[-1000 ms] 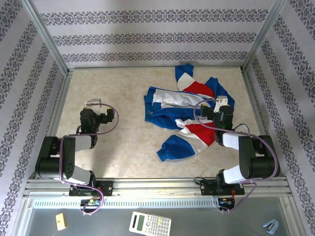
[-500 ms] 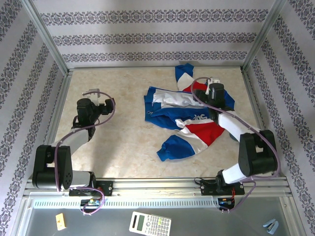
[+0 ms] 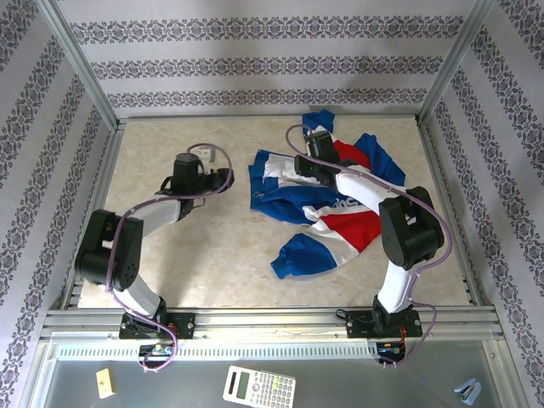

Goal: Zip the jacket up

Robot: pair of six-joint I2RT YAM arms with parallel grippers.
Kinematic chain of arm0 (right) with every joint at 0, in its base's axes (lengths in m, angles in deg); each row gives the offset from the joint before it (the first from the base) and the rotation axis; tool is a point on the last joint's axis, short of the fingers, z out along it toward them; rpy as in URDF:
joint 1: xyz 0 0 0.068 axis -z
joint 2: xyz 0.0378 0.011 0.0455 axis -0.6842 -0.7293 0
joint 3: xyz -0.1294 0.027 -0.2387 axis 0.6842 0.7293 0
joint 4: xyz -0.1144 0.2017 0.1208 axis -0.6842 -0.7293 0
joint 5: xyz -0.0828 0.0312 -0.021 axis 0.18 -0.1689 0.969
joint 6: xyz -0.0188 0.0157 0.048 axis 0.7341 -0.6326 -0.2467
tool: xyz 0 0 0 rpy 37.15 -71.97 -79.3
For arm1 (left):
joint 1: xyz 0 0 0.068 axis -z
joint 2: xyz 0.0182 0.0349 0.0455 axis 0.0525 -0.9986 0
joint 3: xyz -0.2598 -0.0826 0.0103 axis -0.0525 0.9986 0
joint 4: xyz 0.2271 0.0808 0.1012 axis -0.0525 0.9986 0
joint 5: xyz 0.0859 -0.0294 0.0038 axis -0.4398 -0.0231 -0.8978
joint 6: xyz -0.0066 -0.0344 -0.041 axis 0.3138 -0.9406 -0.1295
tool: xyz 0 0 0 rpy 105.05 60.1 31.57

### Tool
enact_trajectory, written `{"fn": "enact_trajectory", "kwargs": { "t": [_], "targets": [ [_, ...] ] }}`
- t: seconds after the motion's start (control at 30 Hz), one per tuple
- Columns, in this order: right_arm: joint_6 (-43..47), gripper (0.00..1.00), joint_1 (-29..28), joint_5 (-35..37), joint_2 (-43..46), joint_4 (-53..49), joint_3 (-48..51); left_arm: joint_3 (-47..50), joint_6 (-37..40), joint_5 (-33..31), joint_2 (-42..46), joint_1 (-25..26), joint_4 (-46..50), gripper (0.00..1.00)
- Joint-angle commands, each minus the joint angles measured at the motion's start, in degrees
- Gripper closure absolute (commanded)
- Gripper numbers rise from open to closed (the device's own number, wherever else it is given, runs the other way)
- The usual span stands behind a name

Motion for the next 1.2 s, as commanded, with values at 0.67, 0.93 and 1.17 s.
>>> {"fn": "enact_trajectory", "kwargs": {
  "t": [0.67, 0.93, 1.17],
  "targets": [
    [-10.51, 0.84, 9.33, -12.53, 11.98, -7.46, 24.86, -55.32, -6.31, -3.26, -43.97, 13.41, 36.52, 0.58],
    [-6.94, 0.89, 8.87, -11.23, 3.49, -13.85, 14.11, -38.60, -8.49, -3.73, -34.67, 8.43, 34.21, 0.58],
    [-2.54, 0.91, 5.87, -5.92, -5.55, -23.90, 0.82, -21.82, -9.65, -4.64, -23.75, 3.38, 30.96, 0.58]
  ]
}}
